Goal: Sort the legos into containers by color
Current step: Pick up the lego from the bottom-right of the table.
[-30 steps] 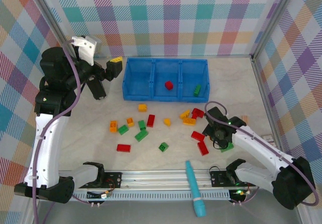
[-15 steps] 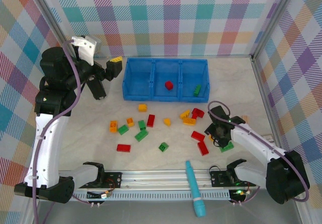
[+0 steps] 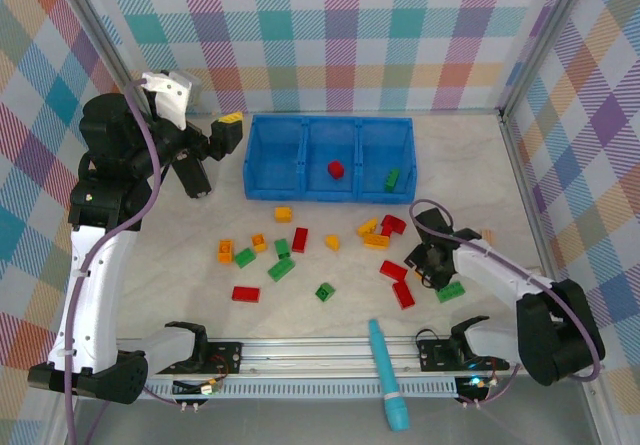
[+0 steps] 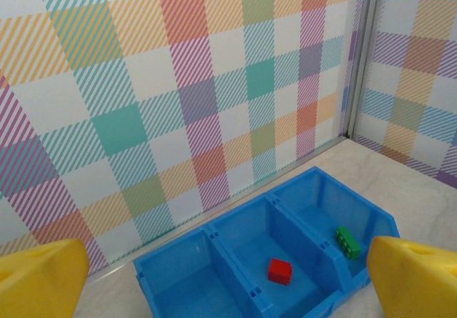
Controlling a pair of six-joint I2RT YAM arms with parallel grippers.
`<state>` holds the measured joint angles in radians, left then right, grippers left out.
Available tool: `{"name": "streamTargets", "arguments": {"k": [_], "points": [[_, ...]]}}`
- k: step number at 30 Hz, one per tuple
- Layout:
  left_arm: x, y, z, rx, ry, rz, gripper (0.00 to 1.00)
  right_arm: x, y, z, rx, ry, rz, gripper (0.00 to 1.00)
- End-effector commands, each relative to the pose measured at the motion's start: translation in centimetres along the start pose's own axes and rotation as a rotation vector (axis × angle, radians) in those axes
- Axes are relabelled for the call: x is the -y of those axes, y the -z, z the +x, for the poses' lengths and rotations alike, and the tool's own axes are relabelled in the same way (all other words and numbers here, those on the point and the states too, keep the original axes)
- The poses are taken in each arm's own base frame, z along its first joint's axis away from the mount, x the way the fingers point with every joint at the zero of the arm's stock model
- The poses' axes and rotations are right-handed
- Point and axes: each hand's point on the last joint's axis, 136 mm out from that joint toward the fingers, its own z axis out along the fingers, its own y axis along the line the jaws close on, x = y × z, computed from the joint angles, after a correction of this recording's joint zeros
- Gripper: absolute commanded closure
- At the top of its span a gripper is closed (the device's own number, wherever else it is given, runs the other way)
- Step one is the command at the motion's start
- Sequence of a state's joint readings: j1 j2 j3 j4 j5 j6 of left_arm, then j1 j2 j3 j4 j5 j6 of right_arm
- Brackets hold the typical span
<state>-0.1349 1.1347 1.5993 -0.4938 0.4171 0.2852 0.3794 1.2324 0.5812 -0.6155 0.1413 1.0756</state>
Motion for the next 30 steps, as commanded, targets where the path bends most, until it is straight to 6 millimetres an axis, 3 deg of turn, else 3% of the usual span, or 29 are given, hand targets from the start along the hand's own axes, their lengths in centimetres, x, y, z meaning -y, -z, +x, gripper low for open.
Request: {"name": "streamTargets", "arguments": {"k": [1,10,13,15,18,23,26,30], "points": [[-0.4,0.2,-0.5,0.024,-0.020,-0.019,0.00,0.0,-0.5,0.1,-0.012,0.014,0.003,0.41],[-0.5,0.2,-0.4,0.019,-0.023,-0.026,0.00,0.0,-0.8,-0.3,-0.008,0.056,0.030,0.65],[-0.5,0.3,-0.4,0.019,-0.025,-0.027,0.00,-1.3,-0.1,-1.4,0.016,0.133,0.021,0.70],[-0.5,0.3,-0.4,0.020,-0.025,-0.028,0.00,-3.6,1.3,-2.7,0.042,0.228,-0.015,0.72],[-0.5,0.3,-0.4,0.019,-0.026,-0.026,0.00,-9.9,4.7,-5.0,0.096,0.436,-0.156,0.74],[-1.0,0.5,-0.1,0.003,-0.039,-0.058,0.00,-22.5,11.1,-7.9,0.250,0.777,-0.358,0.74],[-1.1,0.7,0.0,0.000,-0.044,-0.072,0.00,-29.6,13.2,-8.1,0.348,0.956,-0.481,0.74],[-1.2,0.8,0.0,-0.001,-0.044,-0.080,0.00,-36.8,14.3,-7.3,0.417,1.114,-0.614,0.73]]}}
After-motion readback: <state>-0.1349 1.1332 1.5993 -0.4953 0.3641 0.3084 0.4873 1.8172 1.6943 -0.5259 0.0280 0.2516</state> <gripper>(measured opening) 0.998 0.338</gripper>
